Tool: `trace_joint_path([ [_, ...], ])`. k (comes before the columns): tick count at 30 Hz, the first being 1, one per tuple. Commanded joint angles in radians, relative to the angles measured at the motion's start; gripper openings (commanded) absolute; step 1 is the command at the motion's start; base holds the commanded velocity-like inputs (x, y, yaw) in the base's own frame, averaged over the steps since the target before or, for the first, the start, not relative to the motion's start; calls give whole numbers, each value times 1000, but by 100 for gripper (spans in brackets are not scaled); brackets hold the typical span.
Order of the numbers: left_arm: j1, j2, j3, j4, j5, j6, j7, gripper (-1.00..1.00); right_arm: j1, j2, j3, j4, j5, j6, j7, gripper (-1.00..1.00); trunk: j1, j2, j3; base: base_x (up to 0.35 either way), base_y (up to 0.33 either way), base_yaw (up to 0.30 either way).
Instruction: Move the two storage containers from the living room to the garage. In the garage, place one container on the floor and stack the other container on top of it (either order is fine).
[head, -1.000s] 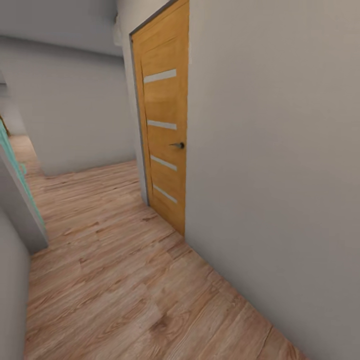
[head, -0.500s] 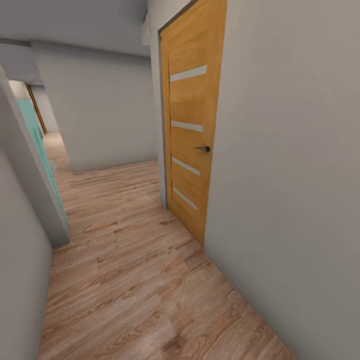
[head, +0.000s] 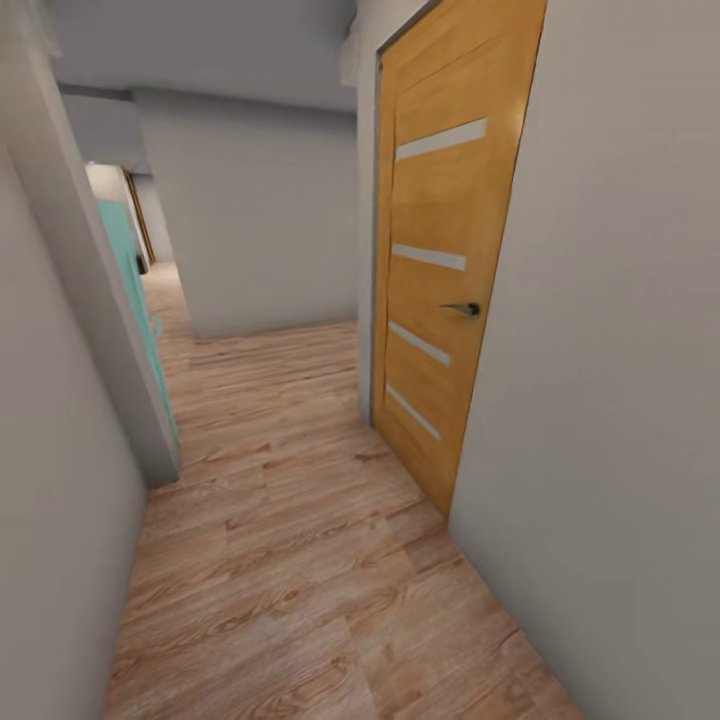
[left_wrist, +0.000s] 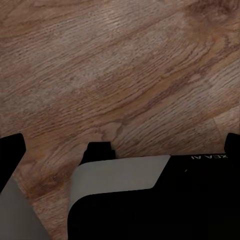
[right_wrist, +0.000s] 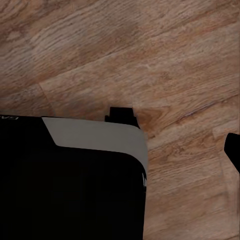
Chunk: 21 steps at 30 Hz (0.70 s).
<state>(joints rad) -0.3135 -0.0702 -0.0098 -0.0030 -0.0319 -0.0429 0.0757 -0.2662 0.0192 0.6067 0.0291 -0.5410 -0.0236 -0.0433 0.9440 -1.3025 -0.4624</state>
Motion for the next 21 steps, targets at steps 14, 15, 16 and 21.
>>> trace_joint_path([
  [14,-1,0,-1,1,-3,0,4,100,-1,0,8,2,-7,-3,-1,100,1,0,-1,320,0,258],
  [15,-1,0,-1,1,-3,0,4,100,-1,-1,8,2,-7,-3,-1,100,1,0,-1,320,0,89],
  [16,-1,0,-1,1,-3,0,4,100,-1,-2,8,2,-7,-4,-1,100,1,0,-1,320,0,46],
  [21,-1,0,-1,1,-3,0,4,100,-1,-2,8,2,-7,-4,-1,100,1,0,-1,320,0,8],
])
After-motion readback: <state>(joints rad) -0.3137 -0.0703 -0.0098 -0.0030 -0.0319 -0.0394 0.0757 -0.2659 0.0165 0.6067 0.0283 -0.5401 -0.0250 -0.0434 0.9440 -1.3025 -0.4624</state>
